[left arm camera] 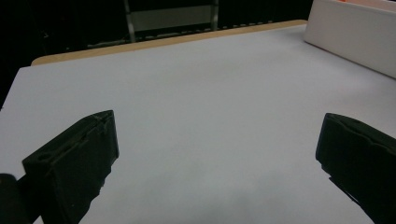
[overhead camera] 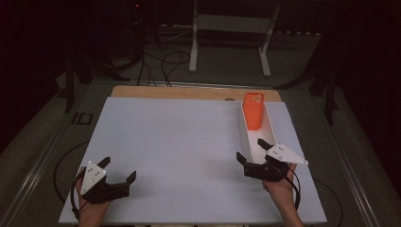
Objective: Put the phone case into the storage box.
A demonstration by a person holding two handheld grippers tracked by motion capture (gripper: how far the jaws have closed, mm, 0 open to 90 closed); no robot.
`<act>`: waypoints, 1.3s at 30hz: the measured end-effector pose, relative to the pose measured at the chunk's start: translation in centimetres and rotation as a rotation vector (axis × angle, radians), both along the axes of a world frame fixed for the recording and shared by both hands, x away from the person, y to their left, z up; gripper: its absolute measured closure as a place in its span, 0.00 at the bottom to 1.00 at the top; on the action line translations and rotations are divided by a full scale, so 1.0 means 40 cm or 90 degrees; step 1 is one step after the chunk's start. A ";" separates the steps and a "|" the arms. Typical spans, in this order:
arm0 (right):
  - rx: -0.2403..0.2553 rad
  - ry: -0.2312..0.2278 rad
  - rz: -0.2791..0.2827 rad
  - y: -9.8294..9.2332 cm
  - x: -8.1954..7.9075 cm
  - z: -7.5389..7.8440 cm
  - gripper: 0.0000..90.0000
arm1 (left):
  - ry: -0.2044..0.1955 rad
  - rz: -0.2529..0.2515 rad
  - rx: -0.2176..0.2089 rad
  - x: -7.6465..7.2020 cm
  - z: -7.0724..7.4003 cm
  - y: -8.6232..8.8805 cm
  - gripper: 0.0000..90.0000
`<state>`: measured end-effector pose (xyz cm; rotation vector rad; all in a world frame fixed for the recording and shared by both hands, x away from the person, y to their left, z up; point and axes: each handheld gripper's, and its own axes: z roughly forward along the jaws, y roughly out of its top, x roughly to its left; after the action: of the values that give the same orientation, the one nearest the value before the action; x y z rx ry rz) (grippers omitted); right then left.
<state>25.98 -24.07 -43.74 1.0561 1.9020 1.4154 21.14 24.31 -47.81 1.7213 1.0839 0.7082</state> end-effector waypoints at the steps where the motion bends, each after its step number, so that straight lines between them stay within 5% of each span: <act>1: 0.001 -0.003 0.000 -0.002 -0.004 -0.004 0.09 | -0.001 -0.002 -0.002 0.000 -0.001 0.000 0.00; 12: 0.039 -0.008 -0.005 -0.030 -0.038 -0.057 0.09 | 0.000 -0.009 -0.002 0.002 -0.009 0.003 0.00; 39: 0.046 -0.009 -0.033 -0.058 -0.076 -0.106 0.09 | 0.005 -0.026 0.020 0.006 -0.028 -0.010 0.00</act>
<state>22.93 -26.38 -48.00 1.1186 1.8118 1.4687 21.37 23.90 -48.94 1.7689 1.0449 0.6967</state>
